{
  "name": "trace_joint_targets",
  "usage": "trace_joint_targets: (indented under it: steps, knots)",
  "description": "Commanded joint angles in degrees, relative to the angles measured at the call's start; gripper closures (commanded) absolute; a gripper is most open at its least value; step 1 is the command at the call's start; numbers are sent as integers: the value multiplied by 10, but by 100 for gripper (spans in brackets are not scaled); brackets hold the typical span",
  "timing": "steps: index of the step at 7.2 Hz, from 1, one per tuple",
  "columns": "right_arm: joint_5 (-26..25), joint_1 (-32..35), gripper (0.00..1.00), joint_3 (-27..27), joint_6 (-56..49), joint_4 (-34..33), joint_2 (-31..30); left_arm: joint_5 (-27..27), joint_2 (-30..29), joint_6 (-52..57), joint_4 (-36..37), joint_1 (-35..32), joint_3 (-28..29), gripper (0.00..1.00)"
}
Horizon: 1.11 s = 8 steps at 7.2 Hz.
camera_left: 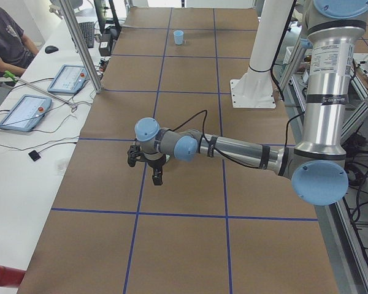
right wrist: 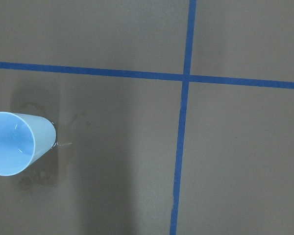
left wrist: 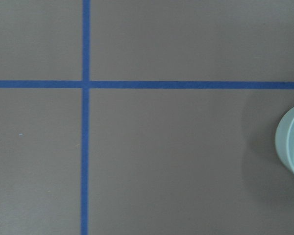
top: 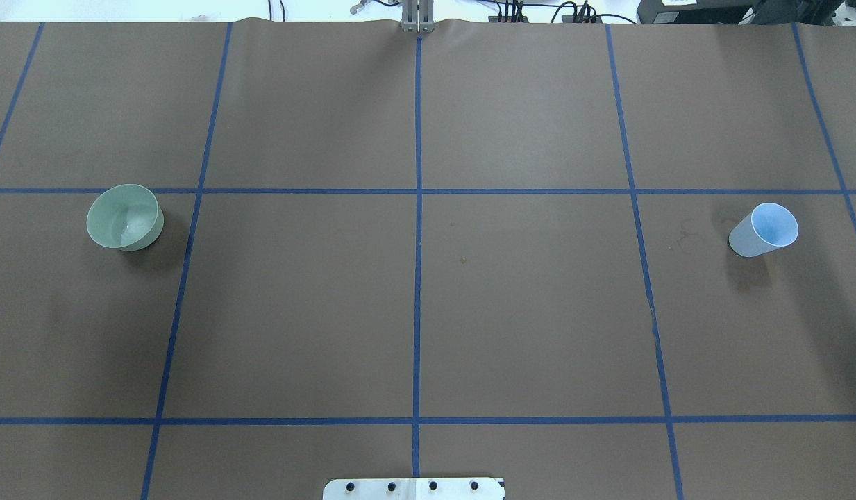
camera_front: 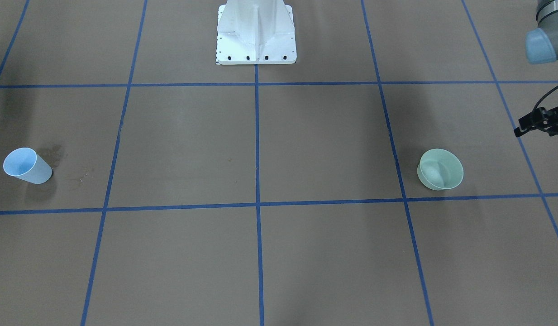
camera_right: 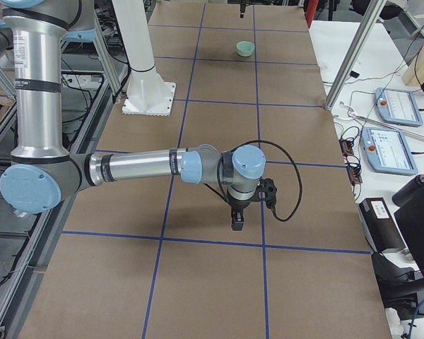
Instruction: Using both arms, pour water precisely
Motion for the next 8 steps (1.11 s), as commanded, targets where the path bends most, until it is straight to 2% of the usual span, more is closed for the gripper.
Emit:
trace_joint_targets:
  steps: [1, 3, 6, 7, 8]
  knots:
    - [8, 0, 0, 0, -1, 0, 0, 1, -37, -88, -72, 69, 45, 0]
    - [14, -1, 0, 0, -3, 1, -2, 1, -58, -166, -162, 111, 97, 0]
    - [14, -1, 0, 0, -4, 2, -4, 2, -90, -166, -166, 125, 141, 1]
    - [14, -1, 0, 0, -4, 3, -4, 2, -90, -165, -166, 126, 144, 16]
    - [15, -1, 0, 0, -4, 3, -4, 2, -90, -166, -166, 125, 144, 59]
